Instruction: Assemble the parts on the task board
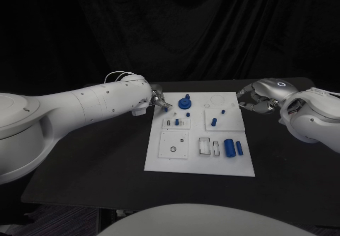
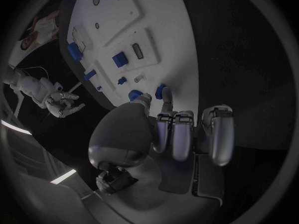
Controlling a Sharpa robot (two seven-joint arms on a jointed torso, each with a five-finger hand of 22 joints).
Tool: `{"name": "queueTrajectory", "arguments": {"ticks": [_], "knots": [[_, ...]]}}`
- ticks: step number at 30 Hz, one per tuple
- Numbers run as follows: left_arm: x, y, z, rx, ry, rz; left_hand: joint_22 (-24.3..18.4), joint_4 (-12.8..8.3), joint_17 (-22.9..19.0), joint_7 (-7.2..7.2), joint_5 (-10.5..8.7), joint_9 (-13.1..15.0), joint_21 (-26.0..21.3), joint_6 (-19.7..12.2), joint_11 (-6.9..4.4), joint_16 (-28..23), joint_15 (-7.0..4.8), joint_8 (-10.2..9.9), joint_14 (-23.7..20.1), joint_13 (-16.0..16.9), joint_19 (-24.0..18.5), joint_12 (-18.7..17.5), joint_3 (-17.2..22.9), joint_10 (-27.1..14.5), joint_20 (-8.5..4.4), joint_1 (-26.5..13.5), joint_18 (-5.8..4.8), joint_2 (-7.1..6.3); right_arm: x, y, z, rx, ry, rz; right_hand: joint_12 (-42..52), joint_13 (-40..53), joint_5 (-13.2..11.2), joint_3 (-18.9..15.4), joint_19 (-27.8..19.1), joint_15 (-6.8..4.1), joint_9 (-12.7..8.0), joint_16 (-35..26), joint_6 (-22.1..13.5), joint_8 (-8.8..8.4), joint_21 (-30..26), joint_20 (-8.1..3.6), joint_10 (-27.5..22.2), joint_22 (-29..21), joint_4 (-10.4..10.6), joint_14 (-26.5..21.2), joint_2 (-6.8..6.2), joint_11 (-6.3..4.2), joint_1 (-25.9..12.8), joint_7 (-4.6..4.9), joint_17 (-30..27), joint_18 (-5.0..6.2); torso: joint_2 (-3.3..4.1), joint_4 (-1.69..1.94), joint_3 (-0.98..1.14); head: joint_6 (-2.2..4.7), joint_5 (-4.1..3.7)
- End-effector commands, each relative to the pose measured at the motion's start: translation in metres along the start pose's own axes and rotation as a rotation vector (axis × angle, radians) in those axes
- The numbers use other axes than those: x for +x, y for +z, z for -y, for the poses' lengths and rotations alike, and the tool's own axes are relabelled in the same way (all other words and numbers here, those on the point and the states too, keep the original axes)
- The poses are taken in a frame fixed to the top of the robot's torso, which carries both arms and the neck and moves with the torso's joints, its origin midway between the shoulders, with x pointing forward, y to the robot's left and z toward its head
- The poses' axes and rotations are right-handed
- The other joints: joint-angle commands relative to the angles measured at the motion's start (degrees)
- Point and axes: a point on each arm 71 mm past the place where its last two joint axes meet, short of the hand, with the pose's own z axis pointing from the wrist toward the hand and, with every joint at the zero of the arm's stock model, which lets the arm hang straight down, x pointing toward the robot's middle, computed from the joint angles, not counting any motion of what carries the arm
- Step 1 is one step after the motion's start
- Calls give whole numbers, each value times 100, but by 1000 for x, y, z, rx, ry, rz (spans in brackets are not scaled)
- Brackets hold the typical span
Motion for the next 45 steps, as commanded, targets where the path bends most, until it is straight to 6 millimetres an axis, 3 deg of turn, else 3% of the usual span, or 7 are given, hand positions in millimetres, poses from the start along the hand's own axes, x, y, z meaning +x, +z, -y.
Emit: {"name": "queueTrajectory", "arguments": {"ticks": [1,7,21,30,32,35,45], "knots": [[1,1,1,7,-2,5,1295,-3,1508,3,43,-10,-9,-6,35,15,44,-21,595,1492,249,15,52,608,50,82,83,11,1,0,1,13,-4,-13,-26,1424,-32,43,-34,40,-9,-24,28,-31,-33,3,489,1018,-3,411,-8,33,18,8,1018,51,0,-4,-2,1,10],[1,1,1,5,-1,1,1293,-44,1508,-8,345,-50,-14,5,24,15,34,-51,595,1492,244,15,137,608,44,229,85,-19,2,0,0,11,-4,-15,-26,1424,-32,43,-34,40,-9,-24,28,-31,-33,3,489,1018,-3,411,-8,33,18,8,1018,51,-1,-1,-2,1,12],[4,2,1,8,3,-13,1285,-105,1508,-16,670,-76,-38,8,17,15,28,-75,595,1492,229,15,250,608,38,376,91,-84,2,1,-1,10,-4,-17,-28,1422,-31,59,-38,42,-18,-33,36,-37,-50,4,486,1014,-10,408,0,34,12,8,1010,54,2,-5,-3,1,19],[3,3,0,9,0,-6,1278,-219,1508,-30,1367,-79,-57,8,2,15,15,-86,595,1492,216,15,546,608,25,550,96,-173,2,1,0,11,-4,-17,-28,1422,-31,59,-38,42,-18,-33,36,-37,-50,4,486,1014,-10,408,0,34,12,8,1010,54,1,-2,0,1,13],[3,3,-1,10,-1,-6,1278,-241,1508,-32,1412,-74,-58,0,-1,15,14,-88,595,1492,215,15,625,608,23,581,96,-173,2,1,0,11,-4,-17,-28,1422,-31,59,-38,42,-18,-33,36,-37,-50,4,486,1014,-10,408,0,34,12,8,1010,54,0,0,-1,1,16],[3,3,-2,11,-1,-8,1276,-265,1508,-30,1230,-61,-64,-14,-2,15,12,-86,595,1492,211,15,893,608,21,622,97,-189,2,1,0,11,-5,-18,-28,1422,-31,59,-38,42,-18,-33,36,-37,-50,4,486,1014,-10,408,0,34,12,8,1010,54,0,-2,1,1,22],[4,1,-2,35,-1,-12,1273,-419,1508,-39,1517,52,-75,21,-11,15,5,5,595,1492,202,15,1543,608,15,611,100,-400,2,1,0,12,-6,-22,-33,1417,-31,65,-37,42,-20,-31,39,-38,-51,5,480,1014,-12,408,4,34,12,8,1012,54,2,4,0,1,23]]}}
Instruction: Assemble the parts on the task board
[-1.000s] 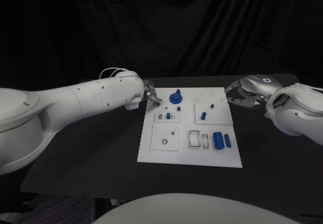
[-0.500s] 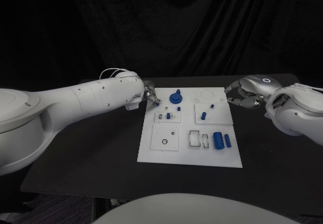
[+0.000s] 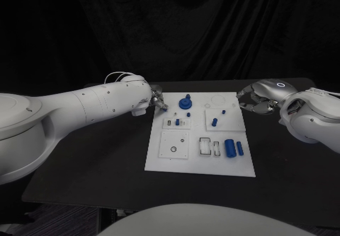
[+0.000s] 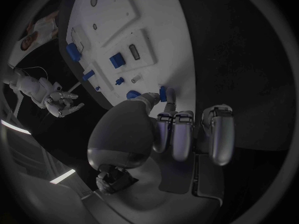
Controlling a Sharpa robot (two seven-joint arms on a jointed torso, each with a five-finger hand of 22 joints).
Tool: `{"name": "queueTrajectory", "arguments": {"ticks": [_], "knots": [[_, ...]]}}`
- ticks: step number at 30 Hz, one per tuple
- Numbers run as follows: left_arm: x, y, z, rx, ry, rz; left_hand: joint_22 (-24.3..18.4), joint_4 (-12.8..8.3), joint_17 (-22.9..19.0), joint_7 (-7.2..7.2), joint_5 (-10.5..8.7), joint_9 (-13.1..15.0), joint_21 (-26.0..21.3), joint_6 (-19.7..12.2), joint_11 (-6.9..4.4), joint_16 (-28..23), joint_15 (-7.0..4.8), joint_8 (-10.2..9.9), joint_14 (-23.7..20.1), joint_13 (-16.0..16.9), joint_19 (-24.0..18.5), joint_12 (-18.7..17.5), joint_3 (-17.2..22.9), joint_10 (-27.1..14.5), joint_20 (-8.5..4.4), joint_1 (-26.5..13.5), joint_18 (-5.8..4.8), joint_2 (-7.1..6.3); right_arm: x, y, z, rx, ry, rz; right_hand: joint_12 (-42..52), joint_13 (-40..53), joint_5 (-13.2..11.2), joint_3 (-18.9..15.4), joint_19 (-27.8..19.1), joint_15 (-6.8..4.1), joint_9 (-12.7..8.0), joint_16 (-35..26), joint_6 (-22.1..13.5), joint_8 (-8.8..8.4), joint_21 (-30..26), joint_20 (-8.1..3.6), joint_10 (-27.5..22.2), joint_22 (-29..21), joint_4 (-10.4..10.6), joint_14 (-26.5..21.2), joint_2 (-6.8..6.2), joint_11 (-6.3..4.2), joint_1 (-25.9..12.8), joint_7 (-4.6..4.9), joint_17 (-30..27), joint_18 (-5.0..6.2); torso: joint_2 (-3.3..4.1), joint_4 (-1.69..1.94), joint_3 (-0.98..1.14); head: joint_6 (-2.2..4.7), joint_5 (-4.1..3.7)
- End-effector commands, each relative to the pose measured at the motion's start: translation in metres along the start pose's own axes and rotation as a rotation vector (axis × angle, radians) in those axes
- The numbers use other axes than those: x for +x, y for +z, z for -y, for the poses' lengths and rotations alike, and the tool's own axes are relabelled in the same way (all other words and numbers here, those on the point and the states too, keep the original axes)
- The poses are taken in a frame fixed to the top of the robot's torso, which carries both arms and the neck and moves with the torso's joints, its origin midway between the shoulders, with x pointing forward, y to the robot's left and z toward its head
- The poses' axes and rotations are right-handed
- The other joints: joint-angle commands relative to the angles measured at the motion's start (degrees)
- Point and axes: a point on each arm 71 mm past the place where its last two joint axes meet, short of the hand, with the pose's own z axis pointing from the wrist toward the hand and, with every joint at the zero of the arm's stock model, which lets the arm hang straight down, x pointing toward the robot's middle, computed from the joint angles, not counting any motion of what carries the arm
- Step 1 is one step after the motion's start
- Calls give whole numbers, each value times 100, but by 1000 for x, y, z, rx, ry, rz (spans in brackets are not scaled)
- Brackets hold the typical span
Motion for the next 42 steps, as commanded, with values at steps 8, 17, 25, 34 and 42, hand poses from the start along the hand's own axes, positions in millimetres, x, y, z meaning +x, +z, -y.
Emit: {"name": "queueTrajectory", "arguments": {"ticks": [8,17,25,34,42], "knots": [[3,-7,-2,88,-42,13,1251,-584,1509,-3,105,254,-95,-25,2,15,14,243,596,1489,160,9,878,604,18,80,115,-367,2,-1,3,22,-4,-15,-33,1418,-31,25,-37,42,-8,-31,39,-38,-18,5,480,1011,-4,408,4,34,12,8,1012,54,-2,1,0,1,-6],[10,-20,-12,112,-228,-25,1257,-640,1509,-7,94,311,-80,6,3,15,18,312,596,1490,165,11,1020,606,23,-12,111,-455,3,-3,6,33,-5,-23,-36,1415,-30,31,-42,42,-10,-40,43,-39,-31,5,476,1008,-7,405,9,34,12,8,1004,57,-2,2,1,1,36],[23,-37,-14,91,-265,-57,1264,-601,1509,-34,-58,342,-56,27,-15,15,4,361,596,1492,180,15,1093,608,16,-160,106,-462,5,-5,8,39,-5,-27,-36,1415,-30,31,-42,42,-10,-40,43,-39,-31,5,476,1008,-7,405,9,34,12,8,1004,57,-34,40,9,1,14],[33,-48,-8,71,-234,-63,1260,-560,1509,-44,-147,350,-67,24,-23,15,-4,377,596,1484,175,-1,1113,598,9,-250,110,-428,5,-6,9,42,0,-28,-38,1414,-31,36,-43,42,-11,-45,51,-38,-36,5,474,1007,-9,403,13,34,10,6,1000,58,-55,68,8,1,3],[34,-52,-1,91,-196,-16,1273,-528,1509,-57,-195,360,-24,46,-34,15,-15,403,596,1492,204,15,1110,608,0,-316,99,-398,8,-8,10,48,20,-34,-42,1410,-30,41,-46,42,-13,-44,55,-38,-45,5,469,1005,-12,404,16,33,10,5,1001,59,-40,57,6,1,7]]}}
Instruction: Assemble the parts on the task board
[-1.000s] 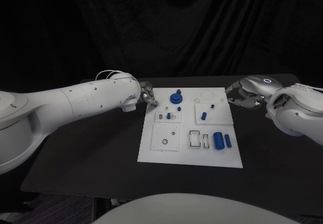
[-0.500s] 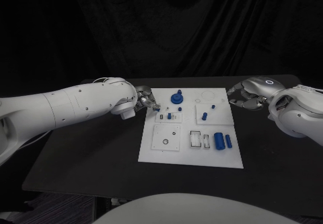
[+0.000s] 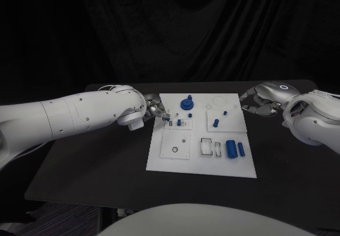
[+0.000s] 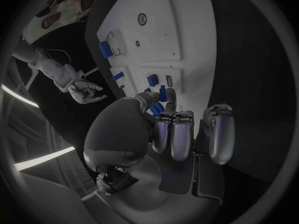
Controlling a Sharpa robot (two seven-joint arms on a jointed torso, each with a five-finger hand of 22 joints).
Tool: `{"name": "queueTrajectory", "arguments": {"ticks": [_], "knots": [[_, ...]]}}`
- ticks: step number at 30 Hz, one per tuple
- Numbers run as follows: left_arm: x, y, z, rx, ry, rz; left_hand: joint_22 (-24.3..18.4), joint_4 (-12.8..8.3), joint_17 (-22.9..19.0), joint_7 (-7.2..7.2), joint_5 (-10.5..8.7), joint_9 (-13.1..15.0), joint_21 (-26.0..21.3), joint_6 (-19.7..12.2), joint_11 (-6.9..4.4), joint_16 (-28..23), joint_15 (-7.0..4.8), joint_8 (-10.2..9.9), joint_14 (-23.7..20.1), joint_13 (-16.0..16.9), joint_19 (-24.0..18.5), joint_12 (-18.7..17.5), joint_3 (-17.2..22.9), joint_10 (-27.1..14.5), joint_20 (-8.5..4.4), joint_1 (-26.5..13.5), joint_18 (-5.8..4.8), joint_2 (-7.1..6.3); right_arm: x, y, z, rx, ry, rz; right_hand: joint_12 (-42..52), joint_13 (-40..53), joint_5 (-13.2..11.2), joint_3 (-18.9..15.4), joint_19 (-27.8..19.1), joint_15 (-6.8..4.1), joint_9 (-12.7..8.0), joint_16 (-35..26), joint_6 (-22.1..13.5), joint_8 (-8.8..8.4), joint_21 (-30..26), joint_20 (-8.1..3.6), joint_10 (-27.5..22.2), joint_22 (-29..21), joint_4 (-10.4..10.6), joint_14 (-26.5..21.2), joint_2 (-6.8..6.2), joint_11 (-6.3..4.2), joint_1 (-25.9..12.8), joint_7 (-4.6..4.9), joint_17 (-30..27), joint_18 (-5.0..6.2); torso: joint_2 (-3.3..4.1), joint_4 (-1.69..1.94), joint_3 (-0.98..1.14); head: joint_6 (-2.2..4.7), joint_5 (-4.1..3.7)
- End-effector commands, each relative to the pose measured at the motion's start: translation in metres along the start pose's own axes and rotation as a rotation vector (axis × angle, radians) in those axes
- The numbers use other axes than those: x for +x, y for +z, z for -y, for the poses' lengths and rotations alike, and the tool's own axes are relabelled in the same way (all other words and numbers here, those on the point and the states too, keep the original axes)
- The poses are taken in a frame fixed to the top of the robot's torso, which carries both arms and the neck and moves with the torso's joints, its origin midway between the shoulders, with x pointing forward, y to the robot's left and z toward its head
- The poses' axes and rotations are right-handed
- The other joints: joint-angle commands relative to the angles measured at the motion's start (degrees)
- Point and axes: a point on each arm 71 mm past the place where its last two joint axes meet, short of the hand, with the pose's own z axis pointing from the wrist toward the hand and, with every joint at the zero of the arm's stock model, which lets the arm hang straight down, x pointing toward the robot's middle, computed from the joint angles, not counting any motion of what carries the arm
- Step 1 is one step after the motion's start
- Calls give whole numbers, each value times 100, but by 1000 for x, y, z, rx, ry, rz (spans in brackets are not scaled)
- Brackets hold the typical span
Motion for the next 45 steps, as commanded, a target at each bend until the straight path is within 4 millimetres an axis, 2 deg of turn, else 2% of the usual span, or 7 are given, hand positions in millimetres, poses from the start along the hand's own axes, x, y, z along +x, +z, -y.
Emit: {"name": "queueTrajectory", "arguments": {"ticks": [1,5,12,19,27,36,45], "knots": [[-1,0,3,1,21,57,1274,-195,1510,-62,-22,10,41,52,-34,15,-15,26,596,1492,204,15,241,608,0,-44,99,39,2,-1,2,23,14,-8,-20,1406,-30,25,-46,42,-9,-25,43,-38,-22,5,469,1007,5,404,16,33,10,-7,1001,59,11,-6,-4,1,8],[1,0,5,5,19,71,1275,-189,1510,-64,-24,12,46,57,-37,15,-18,32,596,1492,208,15,241,608,-2,-55,98,43,2,-2,2,23,17,-6,-20,1406,-30,25,-46,42,-9,-25,43,-38,-22,5,469,1007,5,404,16,33,10,-7,1001,59,17,-11,3,1,3],[5,1,5,4,18,71,1278,-178,1510,-69,-20,17,55,61,-43,15,-24,41,596,1492,215,15,247,608,-7,-73,96,63,2,-2,3,24,18,-3,-20,1406,-30,25,-46,42,-9,-25,43,-38,-22,5,469,1007,5,404,16,33,10,-7,1001,59,20,-6,-6,1,14],[12,3,4,-3,20,51,1277,-173,1510,-68,-20,19,54,57,-44,15,-25,42,596,1492,214,15,249,608,-9,-79,97,70,2,-2,2,22,18,-3,-20,1406,-30,25,-46,42,-9,-25,43,-38,-22,5,469,1007,5,404,16,33,10,-7,1001,59,21,-25,-6,1,26],[16,4,2,-16,22,37,1277,-161,1510,-67,-26,23,55,51,-44,15,-27,46,596,1492,216,15,250,608,-11,-94,97,85,2,-3,4,25,18,-3,-20,1406,-30,25,-46,42,-9,-25,43,-38,-22,5,469,1007,5,404,16,33,10,-7,1001,59,13,-8,-2,1,1],[20,6,1,-21,24,23,1275,-150,1510,-66,-30,26,48,46,-45,15,-29,49,596,1492,213,15,251,608,-13,-108,98,98,2,-2,2,18,19,3,-16,1409,-31,34,-48,42,-12,-27,49,-39,-29,5,474,1006,-4,403,18,34,13,-4,999,60,15,-31,-5,1,22],[22,7,0,-23,25,17,1268,-132,1510,-66,-27,30,28,41,-45,15,-30,54,596,1492,203,15,256,608,-16,-127,103,122,2,-2,2,18,19,3,-16,1409,-31,34,-48,42,-12,-27,49,-39,-29,5,474,1006,-4,403,18,34,13,-4,999,60,4,-22,4,1,5]]}}
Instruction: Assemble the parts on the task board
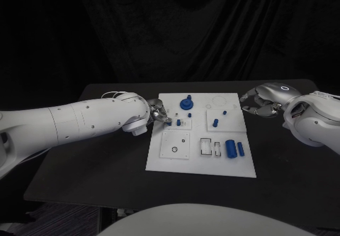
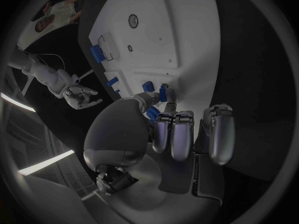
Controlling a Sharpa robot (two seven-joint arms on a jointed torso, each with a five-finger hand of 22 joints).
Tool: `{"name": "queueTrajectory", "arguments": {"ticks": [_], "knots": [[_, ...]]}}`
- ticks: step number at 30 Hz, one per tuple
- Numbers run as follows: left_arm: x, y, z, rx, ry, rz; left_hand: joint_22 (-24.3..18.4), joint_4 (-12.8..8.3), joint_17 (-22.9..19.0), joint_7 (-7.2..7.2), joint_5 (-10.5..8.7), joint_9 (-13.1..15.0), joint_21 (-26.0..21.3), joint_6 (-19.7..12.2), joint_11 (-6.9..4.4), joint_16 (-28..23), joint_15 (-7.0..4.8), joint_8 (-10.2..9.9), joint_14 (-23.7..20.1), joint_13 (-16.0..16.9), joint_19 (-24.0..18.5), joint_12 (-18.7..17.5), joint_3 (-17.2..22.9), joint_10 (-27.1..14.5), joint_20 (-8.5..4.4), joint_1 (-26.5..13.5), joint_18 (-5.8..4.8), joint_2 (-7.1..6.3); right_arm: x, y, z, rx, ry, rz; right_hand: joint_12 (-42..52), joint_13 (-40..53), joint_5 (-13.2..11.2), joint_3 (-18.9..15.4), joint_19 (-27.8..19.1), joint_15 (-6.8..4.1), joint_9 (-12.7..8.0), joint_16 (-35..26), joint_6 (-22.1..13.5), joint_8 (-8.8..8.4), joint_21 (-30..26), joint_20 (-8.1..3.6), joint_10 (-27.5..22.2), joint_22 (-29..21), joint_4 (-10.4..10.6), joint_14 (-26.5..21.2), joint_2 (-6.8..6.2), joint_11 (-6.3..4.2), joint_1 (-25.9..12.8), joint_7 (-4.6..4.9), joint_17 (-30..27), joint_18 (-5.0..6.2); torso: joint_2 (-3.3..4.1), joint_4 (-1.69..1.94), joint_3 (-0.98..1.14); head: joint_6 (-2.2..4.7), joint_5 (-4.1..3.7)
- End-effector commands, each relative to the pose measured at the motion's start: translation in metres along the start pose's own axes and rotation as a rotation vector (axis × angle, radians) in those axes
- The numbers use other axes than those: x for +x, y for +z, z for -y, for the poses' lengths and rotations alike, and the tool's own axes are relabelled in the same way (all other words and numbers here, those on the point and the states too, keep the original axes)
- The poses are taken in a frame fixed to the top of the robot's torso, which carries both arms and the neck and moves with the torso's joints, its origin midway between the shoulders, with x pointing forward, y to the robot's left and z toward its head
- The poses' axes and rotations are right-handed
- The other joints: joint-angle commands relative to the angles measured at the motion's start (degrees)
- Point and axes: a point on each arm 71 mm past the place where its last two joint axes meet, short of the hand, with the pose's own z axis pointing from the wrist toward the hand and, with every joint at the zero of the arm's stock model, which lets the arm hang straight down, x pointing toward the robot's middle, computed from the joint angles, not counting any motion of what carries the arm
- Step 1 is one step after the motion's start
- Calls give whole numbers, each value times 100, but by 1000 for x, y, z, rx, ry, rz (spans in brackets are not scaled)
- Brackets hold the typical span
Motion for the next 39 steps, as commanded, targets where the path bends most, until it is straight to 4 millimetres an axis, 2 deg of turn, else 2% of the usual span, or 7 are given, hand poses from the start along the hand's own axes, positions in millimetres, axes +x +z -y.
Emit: {"name": "queueTrajectory", "arguments": {"ticks": [1,9,13,39], "knots": [[2,1,1,6,6,-11,1268,-78,1510,-54,8,10,6,35,-45,15,-30,33,595,1492,203,15,107,608,-16,-17,103,66,0,0,1,11,1,8,-16,1412,-31,34,-48,42,-6,-27,45,-39,-28,6,474,1007,-4,403,18,34,13,-8,999,60,-4,5,5,1,-1],[3,3,-1,4,3,-10,1266,-72,1510,-54,11,12,-1,31,-45,15,-30,34,595,1491,200,13,111,606,-16,-22,105,77,0,0,0,9,2,9,-16,1412,-31,34,-48,42,-6,-27,45,-39,-28,6,474,1007,-4,403,18,34,13,-8,999,60,2,1,0,1,-17],[3,4,-2,3,4,-11,1266,-72,1510,-54,11,12,-1,31,-45,15,-30,34,595,1491,200,13,111,606,-16,-22,105,77,0,0,0,10,1,8,-16,1412,-31,34,-48,42,-6,-27,45,-39,-28,6,474,1007,-4,403,18,34,13,-8,999,60,1,12,-1,1,-27],[9,7,-1,13,8,-32,1259,-64,1510,-51,12,16,-20,13,-44,15,-29,35,595,1480,190,-11,118,592,-17,-31,110,94,0,1,-1,8,1,5,-18,1409,-32,44,-47,44,-13,-32,50,-44,-32,6,471,1008,-15,401,16,38,12,-1,995,60,1,13,-1,1,-19]]}}
